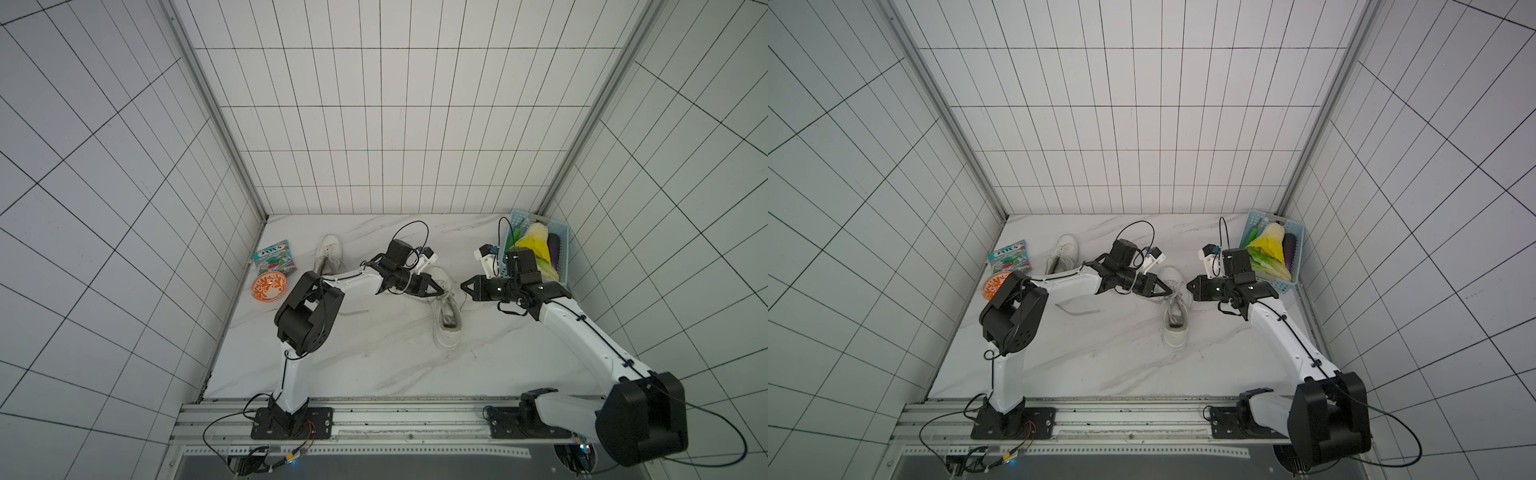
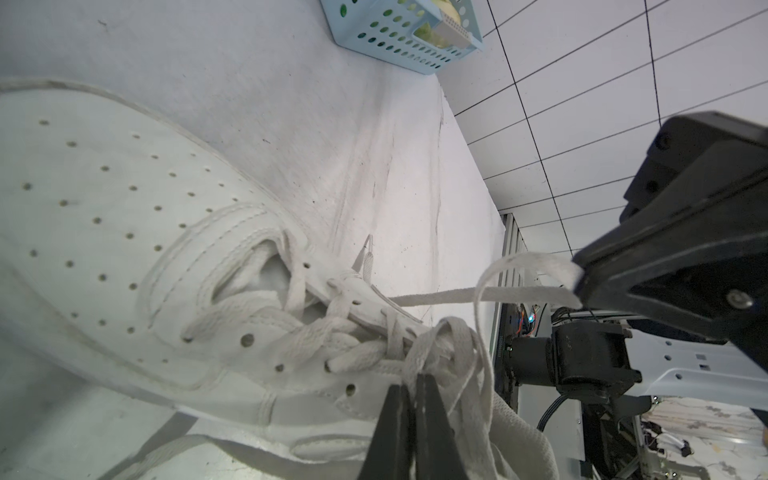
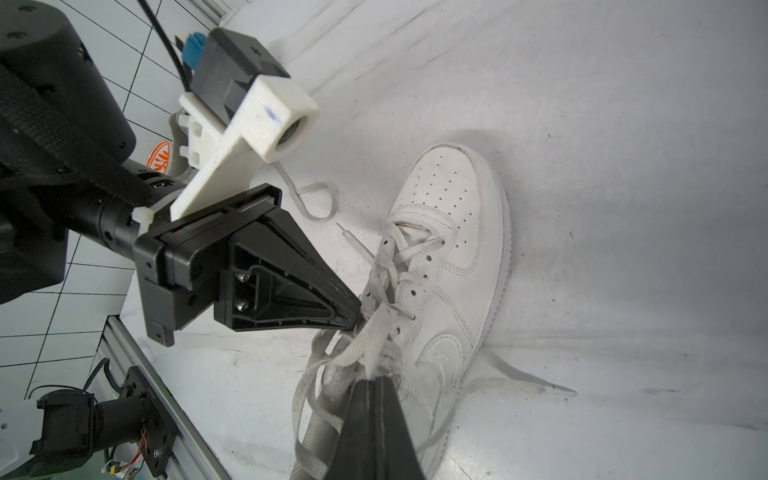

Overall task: Tie the shoes
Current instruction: Cross the shoelace with the shoelace.

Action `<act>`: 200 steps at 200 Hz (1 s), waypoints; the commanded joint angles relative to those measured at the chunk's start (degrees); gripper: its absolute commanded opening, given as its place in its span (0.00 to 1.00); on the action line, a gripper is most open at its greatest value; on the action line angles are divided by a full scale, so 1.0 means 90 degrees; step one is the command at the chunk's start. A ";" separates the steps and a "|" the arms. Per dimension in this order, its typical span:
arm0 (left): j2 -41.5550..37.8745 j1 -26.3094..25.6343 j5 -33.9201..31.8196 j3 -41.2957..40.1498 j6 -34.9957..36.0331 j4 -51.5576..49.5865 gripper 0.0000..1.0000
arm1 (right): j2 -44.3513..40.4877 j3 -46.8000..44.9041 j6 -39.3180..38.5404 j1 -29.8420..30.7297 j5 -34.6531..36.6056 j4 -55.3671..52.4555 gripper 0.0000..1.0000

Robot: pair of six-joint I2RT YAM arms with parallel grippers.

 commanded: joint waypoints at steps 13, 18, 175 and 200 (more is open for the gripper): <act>-0.0426 -0.0068 0.0125 -0.0074 0.0196 0.0062 0.00 | -0.0212 0.0246 -0.0134 0.0066 0.0089 -0.0102 0.00; -0.0457 -0.0076 0.0103 -0.0097 0.0203 0.0099 0.00 | -0.0235 0.0243 -0.0136 0.0072 0.0099 -0.0110 0.00; -0.0851 -0.0062 -0.0353 -0.0446 -0.0055 0.0703 0.00 | -0.0279 -0.0120 -0.0006 0.0750 -0.0201 -0.0105 0.00; -0.0871 -0.0035 -0.0426 -0.0505 -0.0170 0.0847 0.00 | -0.0276 -0.0192 -0.0018 0.0829 -0.0216 -0.0115 0.00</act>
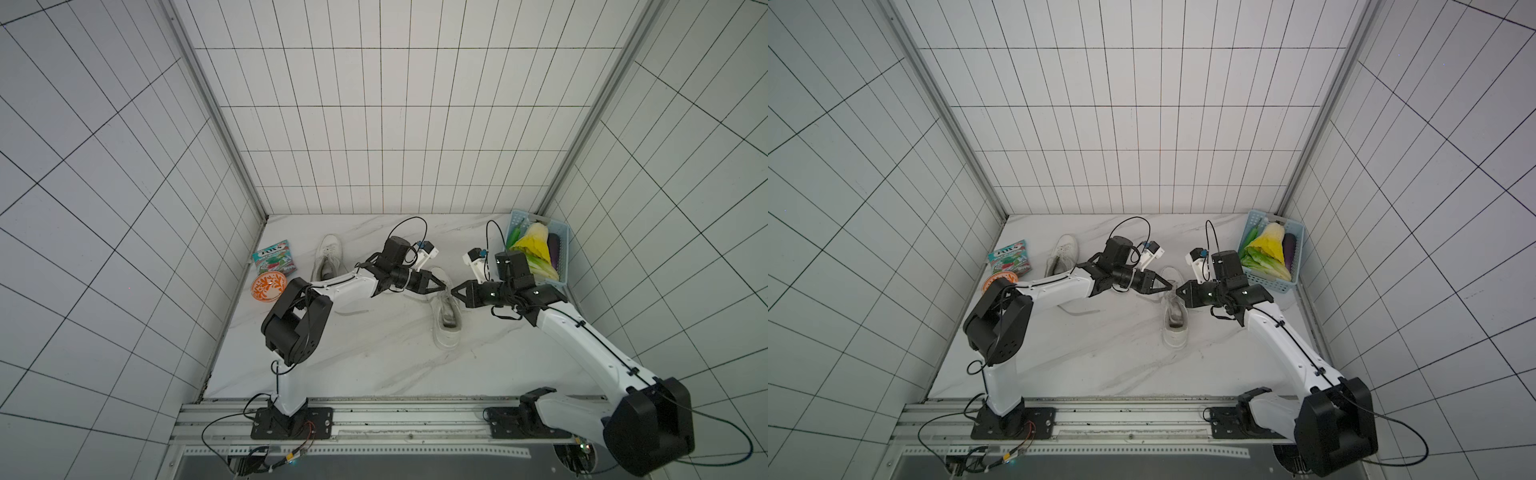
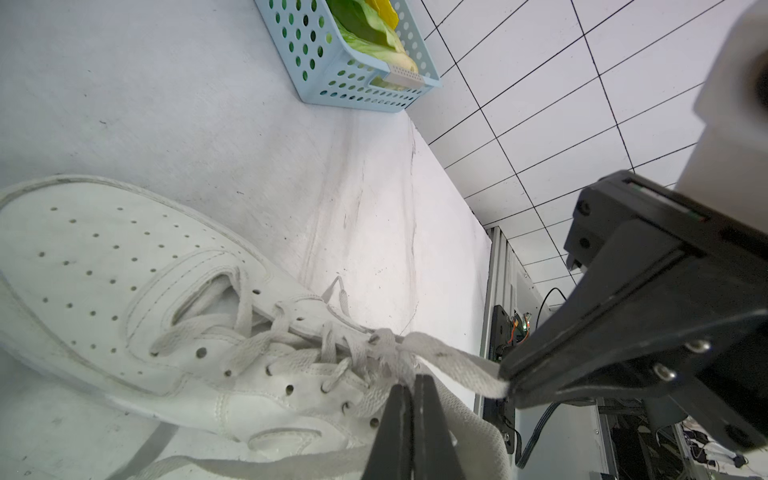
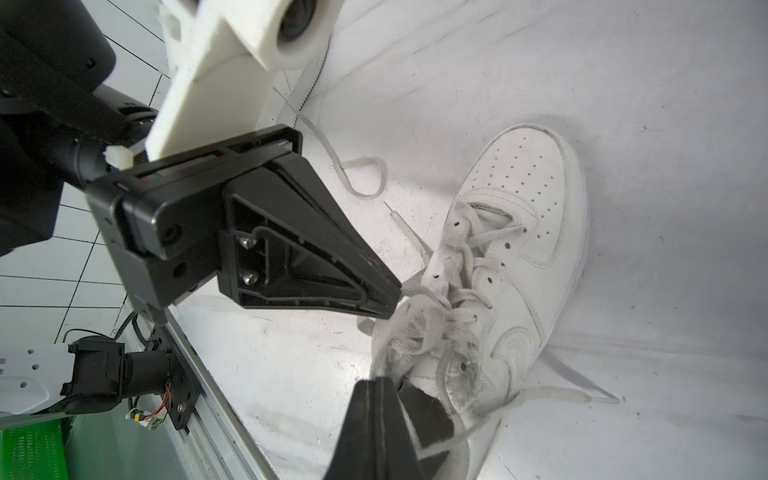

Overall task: Tie the shoes
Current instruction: Cross the shoelace with the shoelace.

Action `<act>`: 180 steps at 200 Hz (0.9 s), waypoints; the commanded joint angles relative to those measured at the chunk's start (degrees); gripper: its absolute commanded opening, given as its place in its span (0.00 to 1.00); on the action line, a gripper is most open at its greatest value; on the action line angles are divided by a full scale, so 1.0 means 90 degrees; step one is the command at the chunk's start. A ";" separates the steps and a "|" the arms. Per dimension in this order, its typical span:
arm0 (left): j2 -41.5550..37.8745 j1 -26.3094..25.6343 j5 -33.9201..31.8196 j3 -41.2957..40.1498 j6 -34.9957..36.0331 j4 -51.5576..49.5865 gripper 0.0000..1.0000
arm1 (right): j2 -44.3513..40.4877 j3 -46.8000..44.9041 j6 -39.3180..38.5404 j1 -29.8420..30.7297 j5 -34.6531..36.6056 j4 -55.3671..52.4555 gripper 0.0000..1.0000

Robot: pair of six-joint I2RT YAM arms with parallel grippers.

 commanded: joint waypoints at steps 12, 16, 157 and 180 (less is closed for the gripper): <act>-0.0172 0.0021 -0.0174 -0.0097 -0.0134 0.0326 0.00 | -0.0061 -0.0201 -0.0011 0.0150 -0.0095 -0.0028 0.00; -0.0171 0.0022 -0.0169 -0.0097 -0.0147 0.0329 0.00 | -0.0078 -0.0218 -0.0011 0.0162 -0.0094 -0.0030 0.00; -0.0249 -0.0025 -0.0135 -0.0155 -0.0160 0.0368 0.00 | 0.0691 -0.0173 -0.0046 0.0224 0.0438 0.0596 0.00; -0.0306 -0.0031 -0.0155 -0.0184 -0.0165 0.0359 0.00 | 0.0787 -0.0168 0.0020 0.0204 0.0450 0.0741 0.00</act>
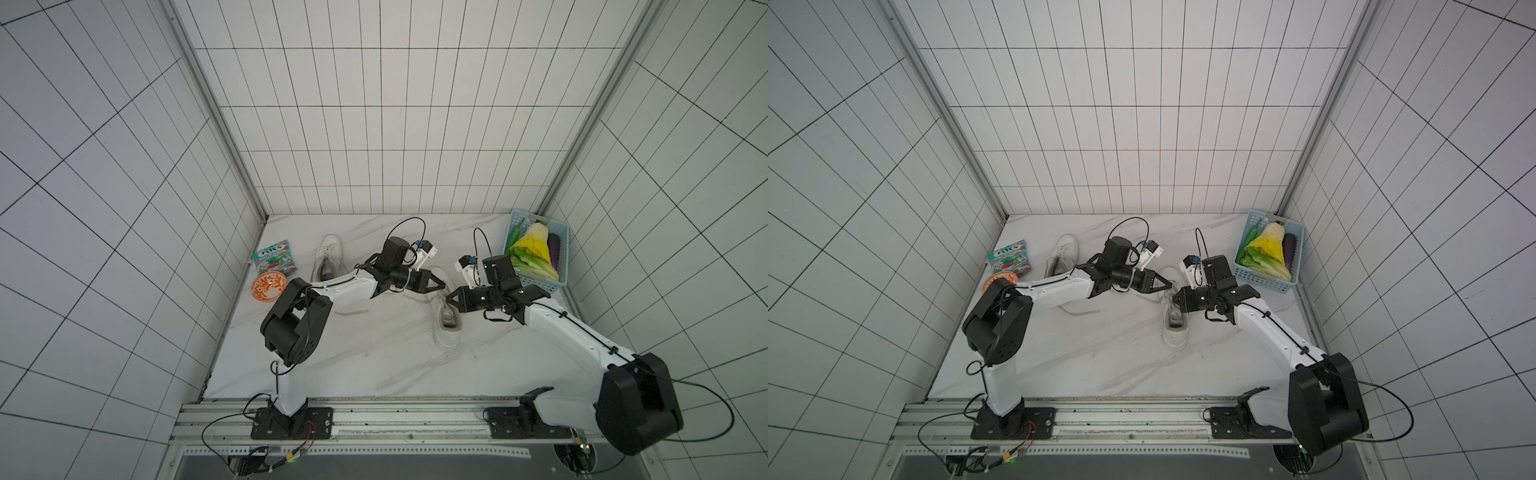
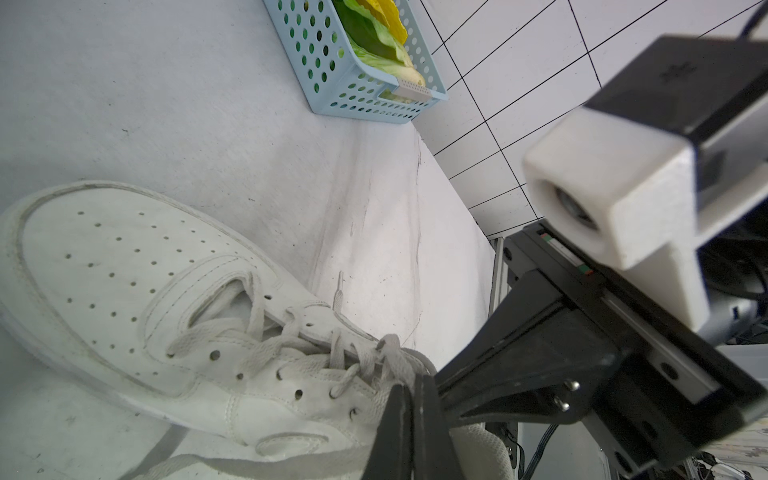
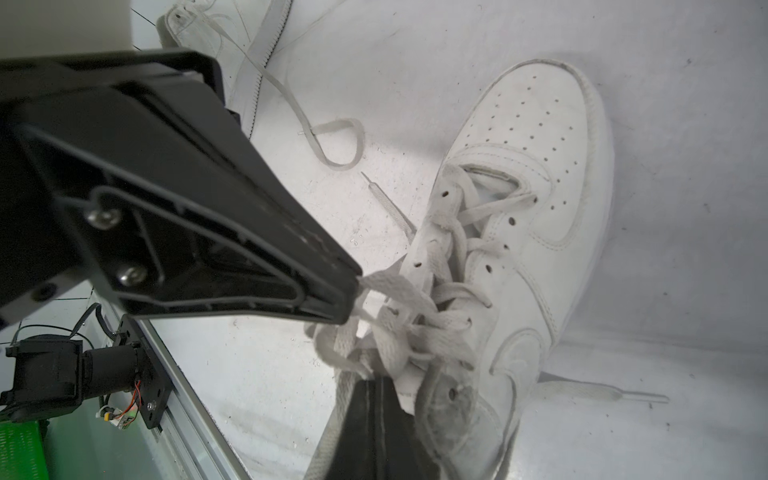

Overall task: Tie the shoes
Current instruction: Cross the shoelace with the shoelace.

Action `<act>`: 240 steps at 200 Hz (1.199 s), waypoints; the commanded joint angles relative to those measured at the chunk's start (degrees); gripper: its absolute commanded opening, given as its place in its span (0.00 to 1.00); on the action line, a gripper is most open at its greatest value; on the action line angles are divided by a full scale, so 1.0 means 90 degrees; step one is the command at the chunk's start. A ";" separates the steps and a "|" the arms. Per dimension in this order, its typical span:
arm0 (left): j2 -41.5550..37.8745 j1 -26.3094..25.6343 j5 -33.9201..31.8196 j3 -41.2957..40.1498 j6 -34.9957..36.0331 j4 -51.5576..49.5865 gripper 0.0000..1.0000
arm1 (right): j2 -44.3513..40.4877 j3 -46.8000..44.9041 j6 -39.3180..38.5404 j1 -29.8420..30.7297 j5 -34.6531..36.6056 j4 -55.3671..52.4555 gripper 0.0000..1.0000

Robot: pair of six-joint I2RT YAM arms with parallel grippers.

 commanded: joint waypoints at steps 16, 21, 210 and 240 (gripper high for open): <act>-0.0305 -0.0040 -0.0044 -0.0097 0.0048 0.0118 0.00 | 0.0090 0.0151 0.0028 -0.0035 0.0207 0.0259 0.00; -0.0315 -0.0030 -0.0053 -0.0102 0.0053 0.0115 0.00 | 0.0082 0.0151 0.0035 -0.0053 0.0201 0.0269 0.00; -0.0547 0.0095 -0.0237 -0.0190 0.0124 -0.0050 0.25 | 0.0378 0.0103 0.0281 -0.0076 -0.0032 0.0921 0.00; -0.0705 0.0295 -0.0377 -0.0324 0.0154 -0.0125 0.29 | 0.0405 0.0103 0.0271 -0.0079 -0.0040 0.0921 0.00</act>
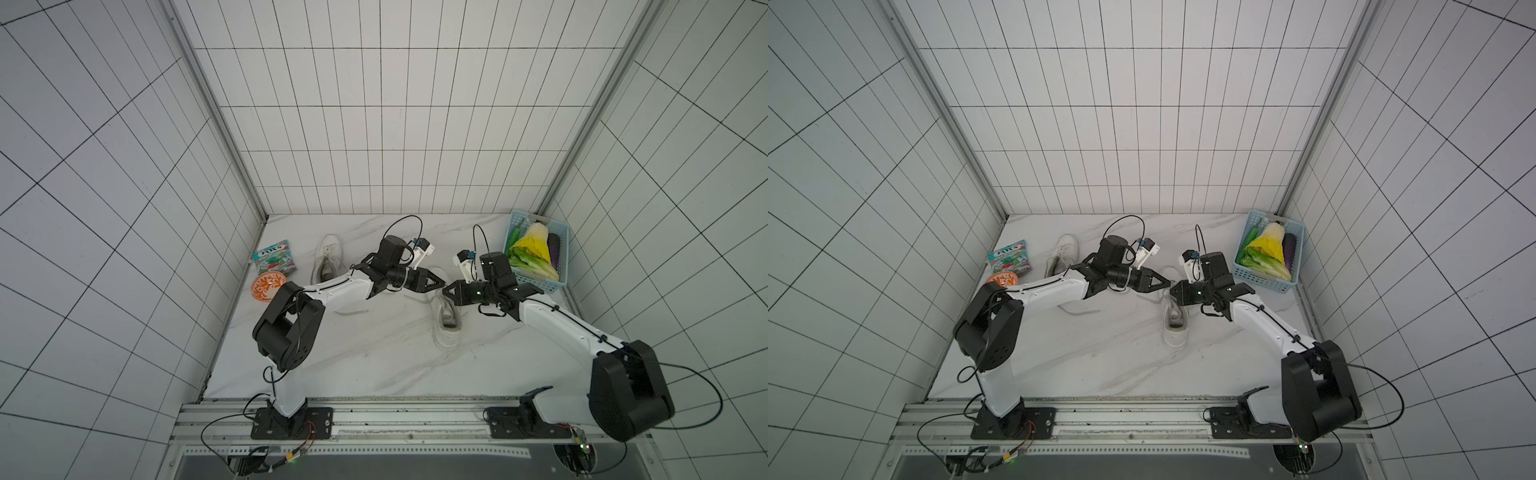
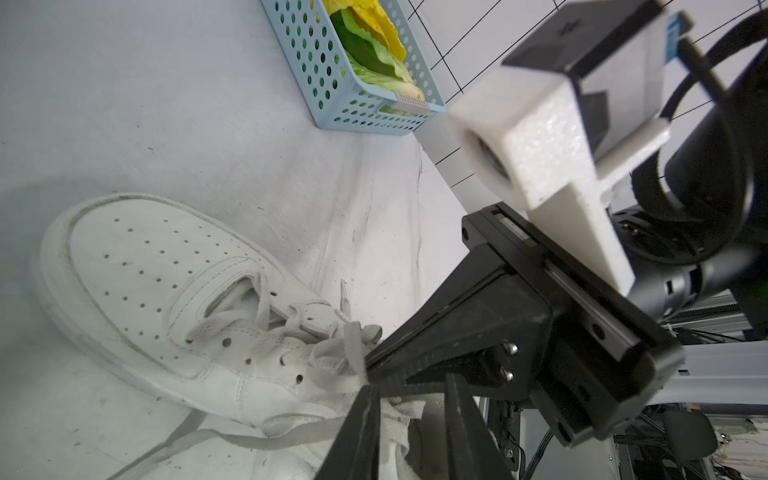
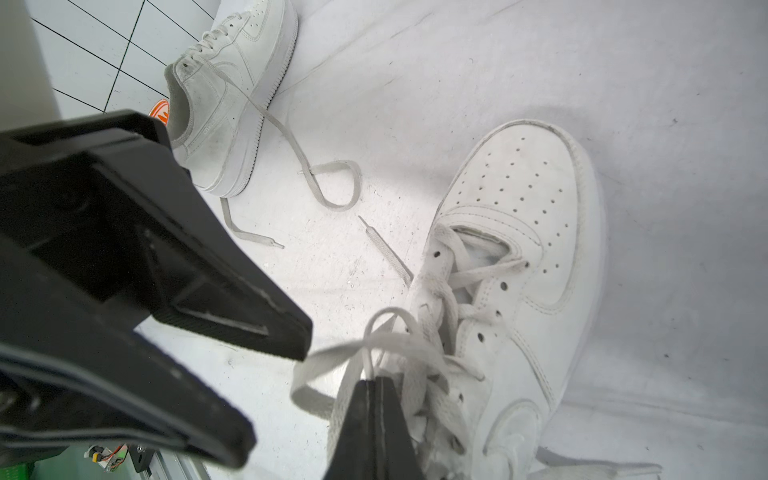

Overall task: Tie the shoes
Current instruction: Cross the shoelace with the shoelace.

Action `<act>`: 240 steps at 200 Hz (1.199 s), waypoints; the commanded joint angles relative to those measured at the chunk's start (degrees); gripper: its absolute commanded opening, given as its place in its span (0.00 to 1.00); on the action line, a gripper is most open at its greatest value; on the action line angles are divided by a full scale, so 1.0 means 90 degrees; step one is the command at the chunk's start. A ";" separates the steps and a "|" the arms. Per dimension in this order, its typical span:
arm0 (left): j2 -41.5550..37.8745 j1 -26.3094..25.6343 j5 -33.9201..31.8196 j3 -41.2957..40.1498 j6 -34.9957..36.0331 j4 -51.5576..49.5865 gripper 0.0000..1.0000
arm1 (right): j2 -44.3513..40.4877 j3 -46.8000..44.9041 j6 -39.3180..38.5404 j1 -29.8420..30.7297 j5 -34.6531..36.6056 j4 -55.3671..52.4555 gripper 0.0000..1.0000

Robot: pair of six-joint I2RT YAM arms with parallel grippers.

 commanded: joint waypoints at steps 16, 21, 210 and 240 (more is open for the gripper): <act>-0.0287 0.0295 -0.0199 -0.0182 0.0008 -0.0052 0.32 | 0.0066 0.0086 0.0019 -0.0028 -0.0027 0.0088 0.00; -0.0268 0.0329 -0.0202 -0.0184 -0.0006 -0.0061 0.32 | 0.0068 0.0090 0.0015 -0.0029 -0.0024 0.0091 0.00; 0.0847 0.0048 0.0490 0.0228 -0.0912 0.0281 0.24 | -0.0008 0.0081 0.0024 -0.0024 -0.0050 0.0043 0.00; 0.0802 0.0002 0.0454 0.0247 -0.0987 0.0332 0.24 | -0.0010 0.0080 0.0024 -0.0020 -0.0051 0.0040 0.00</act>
